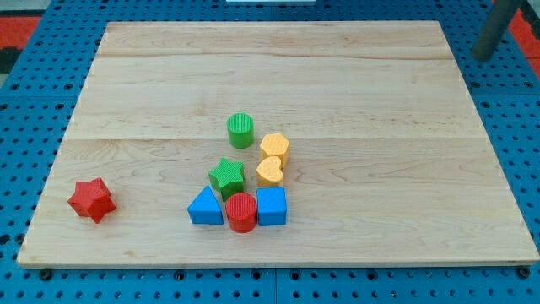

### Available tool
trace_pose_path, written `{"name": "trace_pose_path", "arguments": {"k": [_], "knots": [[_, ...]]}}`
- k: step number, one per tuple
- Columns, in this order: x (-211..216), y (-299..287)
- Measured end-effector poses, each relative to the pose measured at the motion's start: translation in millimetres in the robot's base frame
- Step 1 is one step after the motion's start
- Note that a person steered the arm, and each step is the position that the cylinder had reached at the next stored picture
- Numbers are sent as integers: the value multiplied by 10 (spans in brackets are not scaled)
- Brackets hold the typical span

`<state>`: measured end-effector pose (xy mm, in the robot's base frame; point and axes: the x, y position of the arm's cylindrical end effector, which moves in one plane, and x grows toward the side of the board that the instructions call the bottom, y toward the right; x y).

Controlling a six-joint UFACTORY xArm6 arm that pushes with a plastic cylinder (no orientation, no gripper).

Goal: Push the blue cube into the yellow heart

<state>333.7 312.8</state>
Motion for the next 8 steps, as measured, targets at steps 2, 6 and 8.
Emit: {"name": "trace_pose_path", "arguments": {"k": [2,6,8], "knots": [[1326,-1539],[2178,-2451],[2531,-2909]]}}
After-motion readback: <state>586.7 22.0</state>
